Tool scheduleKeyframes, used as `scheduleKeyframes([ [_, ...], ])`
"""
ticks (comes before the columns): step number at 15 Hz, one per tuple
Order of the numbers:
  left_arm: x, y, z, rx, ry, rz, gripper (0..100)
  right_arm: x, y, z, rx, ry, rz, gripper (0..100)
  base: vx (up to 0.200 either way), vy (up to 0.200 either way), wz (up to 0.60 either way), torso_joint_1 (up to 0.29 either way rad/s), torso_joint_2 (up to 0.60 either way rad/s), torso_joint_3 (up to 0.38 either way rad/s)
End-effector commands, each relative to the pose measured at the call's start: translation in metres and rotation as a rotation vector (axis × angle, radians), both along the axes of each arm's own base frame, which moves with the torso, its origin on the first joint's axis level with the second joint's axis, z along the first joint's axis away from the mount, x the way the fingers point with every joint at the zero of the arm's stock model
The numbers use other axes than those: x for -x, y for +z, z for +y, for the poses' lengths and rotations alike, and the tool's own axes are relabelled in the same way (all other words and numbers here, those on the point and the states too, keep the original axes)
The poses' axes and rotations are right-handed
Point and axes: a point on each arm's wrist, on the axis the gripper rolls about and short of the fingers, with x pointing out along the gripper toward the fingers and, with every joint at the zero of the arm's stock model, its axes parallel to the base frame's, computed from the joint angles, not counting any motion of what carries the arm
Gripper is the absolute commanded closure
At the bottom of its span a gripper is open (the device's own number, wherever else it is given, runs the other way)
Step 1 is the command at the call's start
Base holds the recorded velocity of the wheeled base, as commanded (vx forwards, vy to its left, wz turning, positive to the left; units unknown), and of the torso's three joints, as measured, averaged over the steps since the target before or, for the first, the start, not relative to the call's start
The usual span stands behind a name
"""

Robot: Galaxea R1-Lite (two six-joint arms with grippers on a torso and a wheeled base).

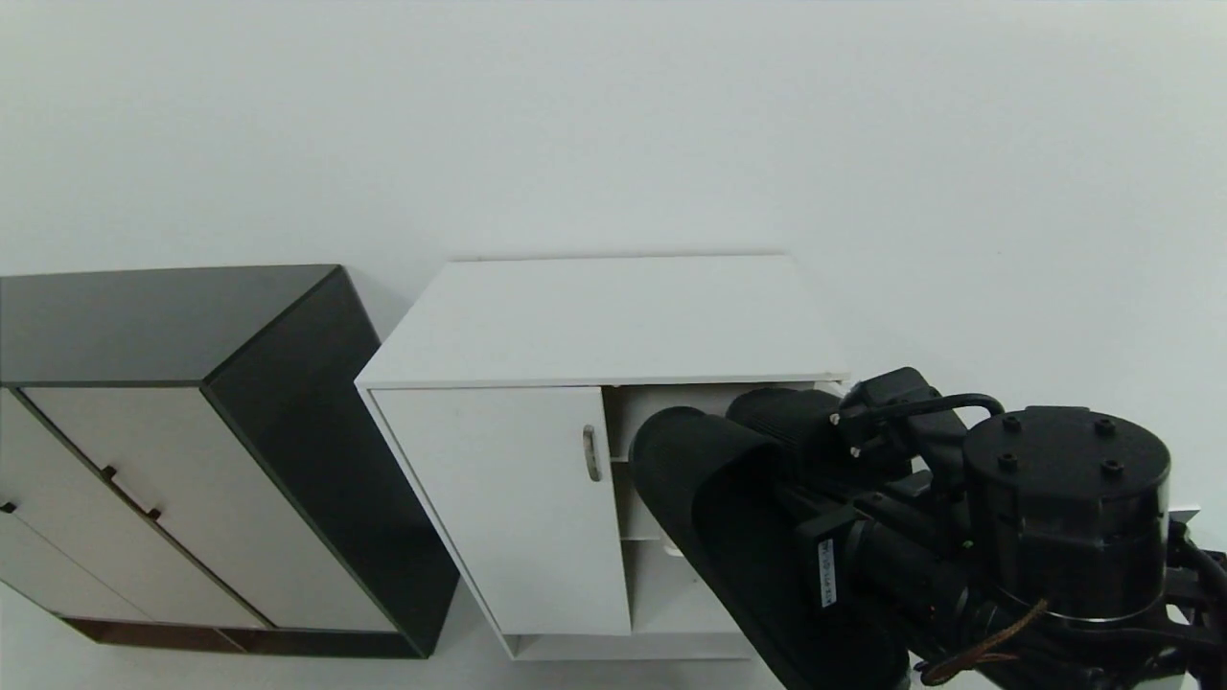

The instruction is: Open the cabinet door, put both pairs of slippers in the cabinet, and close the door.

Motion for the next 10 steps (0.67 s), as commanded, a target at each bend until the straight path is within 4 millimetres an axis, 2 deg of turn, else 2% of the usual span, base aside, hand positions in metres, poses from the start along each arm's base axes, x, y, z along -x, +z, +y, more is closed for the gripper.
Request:
scheduleKeyframes([
  [1,-0.0001,0.0,0.0,0.0,0.0,0.001,100,-0.0002,0.0001,0.0008,-0.003,0.002,-0.003,100,0.0,0.0,0.0,0.0,0.0,0.0],
  [5,-0.0001,0.0,0.0,0.0,0.0,0.001,100,0.0001,0.0,0.001,-0.004,0.004,-0.004,100,0.0,0.0,0.0,0.0,0.0,0.0],
  [10,-0.0001,0.0,0.0,0.0,0.0,0.001,100,0.0001,-0.0008,0.0011,0.0,0.004,-0.003,100,0.0,0.0,0.0,-0.184,0.44,0.246],
])
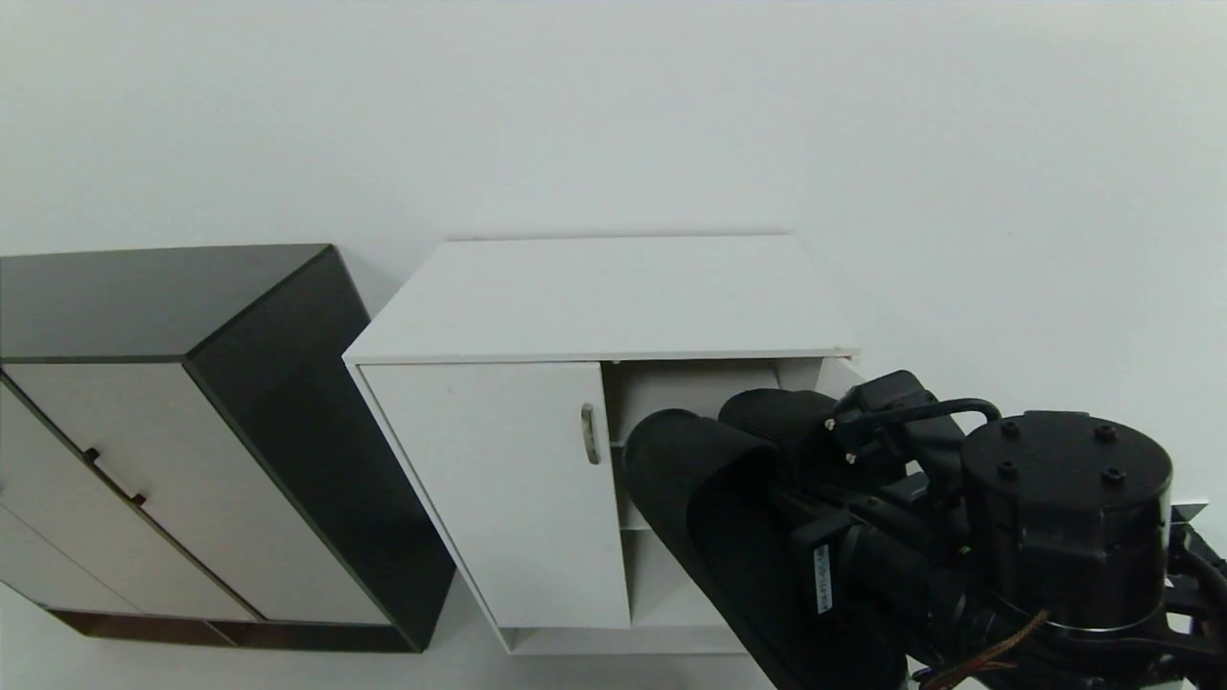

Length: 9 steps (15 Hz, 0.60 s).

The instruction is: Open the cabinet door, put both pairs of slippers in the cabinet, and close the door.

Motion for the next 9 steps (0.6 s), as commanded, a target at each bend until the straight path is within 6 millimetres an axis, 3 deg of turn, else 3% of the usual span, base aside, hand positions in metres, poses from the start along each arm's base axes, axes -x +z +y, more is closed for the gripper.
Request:
scheduleKeyframes([
  [1,0.0,0.0005,0.0,0.0,0.001,0.0,100,-0.0001,-0.0008,0.0004,0.003,-0.001,0.001,100,0.0,0.0,0.0,-0.222,0.54,0.305],
  [9,-0.0001,0.0,0.0,0.0,0.001,0.001,100,-0.0003,-0.002,0.0007,0.006,-0.001,0.004,100,0.0,0.0,0.0,-0.21,0.53,0.315],
])
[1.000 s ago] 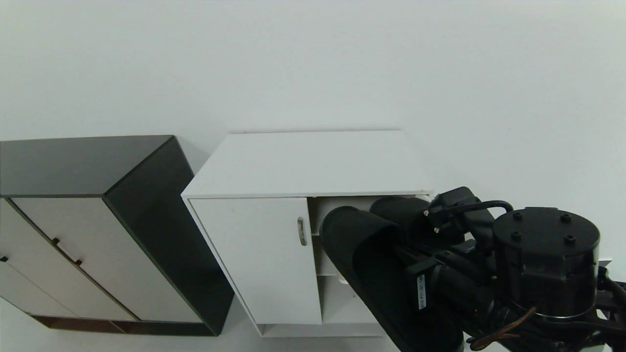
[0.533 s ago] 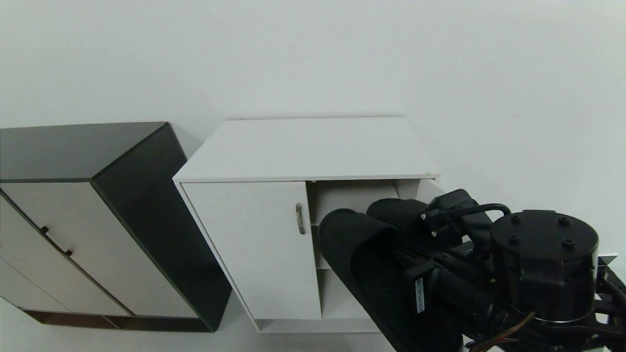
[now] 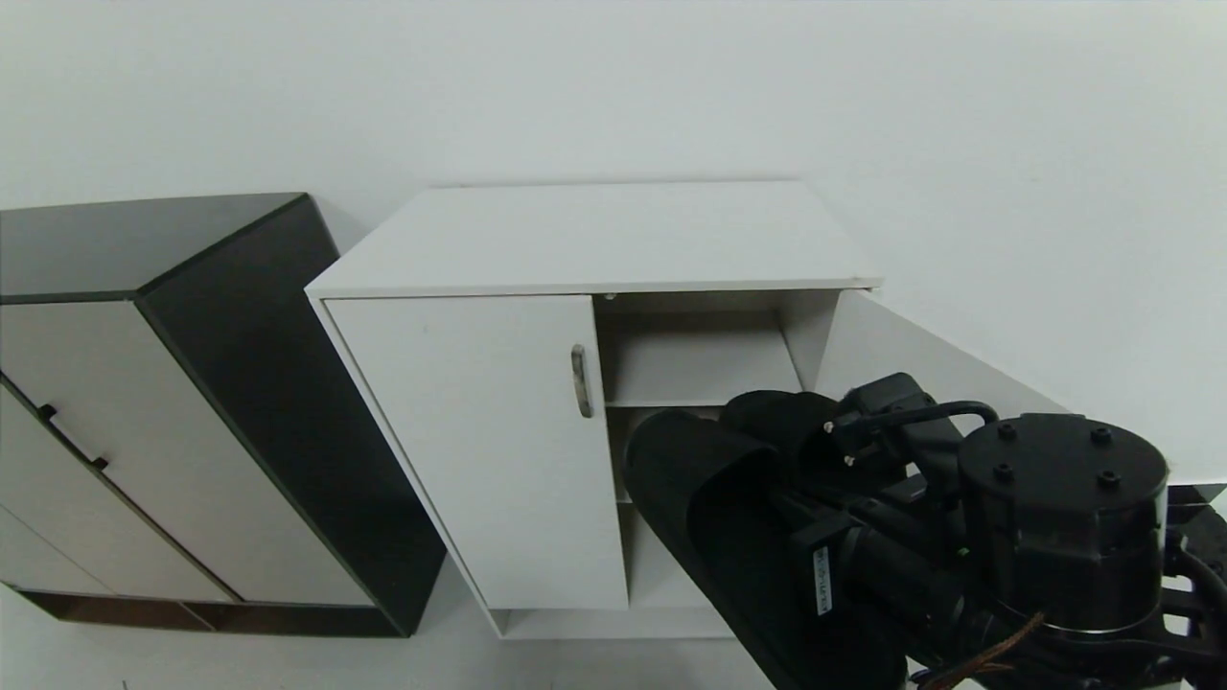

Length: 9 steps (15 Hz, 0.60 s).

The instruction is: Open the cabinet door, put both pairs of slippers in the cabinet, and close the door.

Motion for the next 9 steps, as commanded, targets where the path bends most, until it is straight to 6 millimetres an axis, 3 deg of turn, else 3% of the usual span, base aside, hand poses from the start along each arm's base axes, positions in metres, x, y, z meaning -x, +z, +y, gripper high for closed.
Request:
scheduleKeyframes([
  [1,0.0,0.0005,0.0,0.0,0.001,0.0,100,-0.0002,-0.0006,0.0006,0.001,0.001,0.001,100,0.0,0.0,0.0,-0.193,0.5,0.32],
  [9,0.0,0.0005,0.0,0.0,0.001,0.0,100,0.0004,-0.0018,-0.0003,0.006,0.001,0.003,100,0.0,0.0,0.0,-0.151,0.48,0.326],
])
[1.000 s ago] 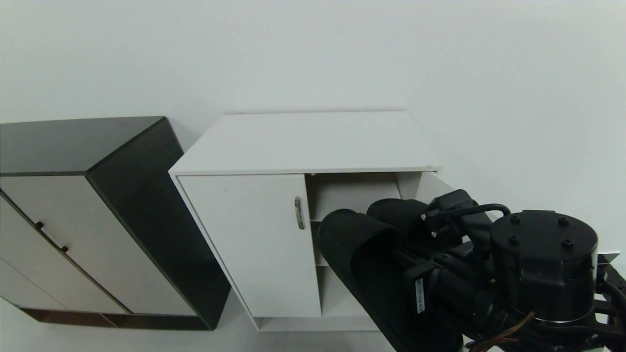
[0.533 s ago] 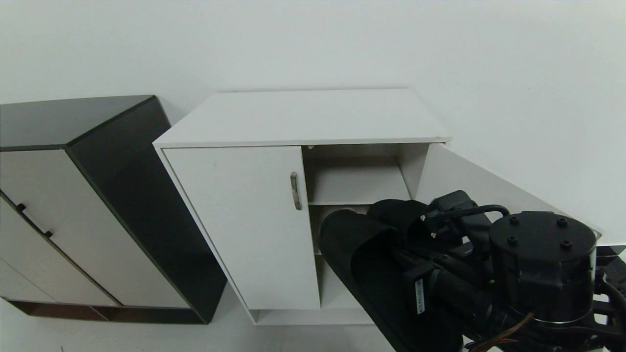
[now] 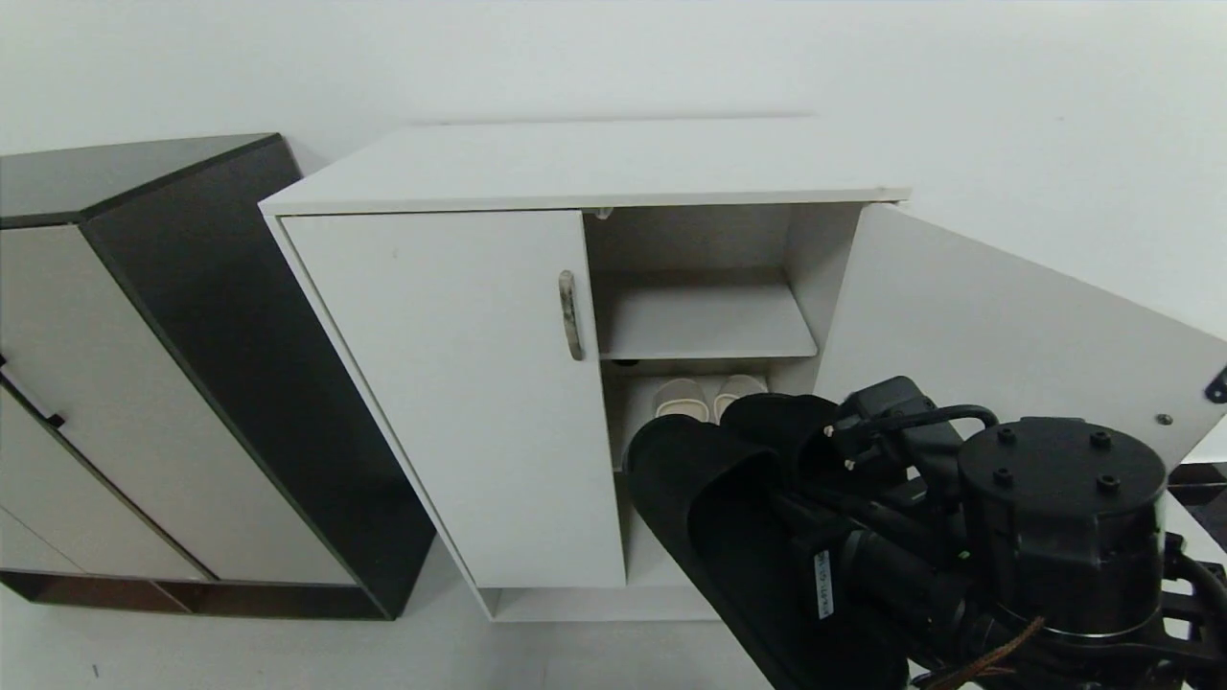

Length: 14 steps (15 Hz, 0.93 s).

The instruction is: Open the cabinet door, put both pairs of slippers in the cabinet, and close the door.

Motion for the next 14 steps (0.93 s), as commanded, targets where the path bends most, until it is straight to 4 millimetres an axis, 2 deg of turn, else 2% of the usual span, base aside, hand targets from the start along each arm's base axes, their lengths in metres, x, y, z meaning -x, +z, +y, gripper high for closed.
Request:
scheduleKeyframes([
  [1,0.0,0.0005,0.0,0.002,0.001,0.0,100,-0.0002,-0.0007,0.0006,0.002,0.001,0.001,100,0.0,0.0,0.0,-0.124,0.45,0.339],
  [9,-0.0001,0.0,0.0,0.0,0.001,0.001,100,0.0006,-0.0027,-0.0006,0.008,0.002,0.006,100,0.0,0.0,0.0,-0.063,0.43,0.362],
  [14,-0.0001,0.0,0.0,0.002,0.001,0.001,100,0.0005,-0.0023,-0.0004,0.007,0.002,0.005,100,0.0,0.0,0.0,-0.001,0.08,0.069],
])
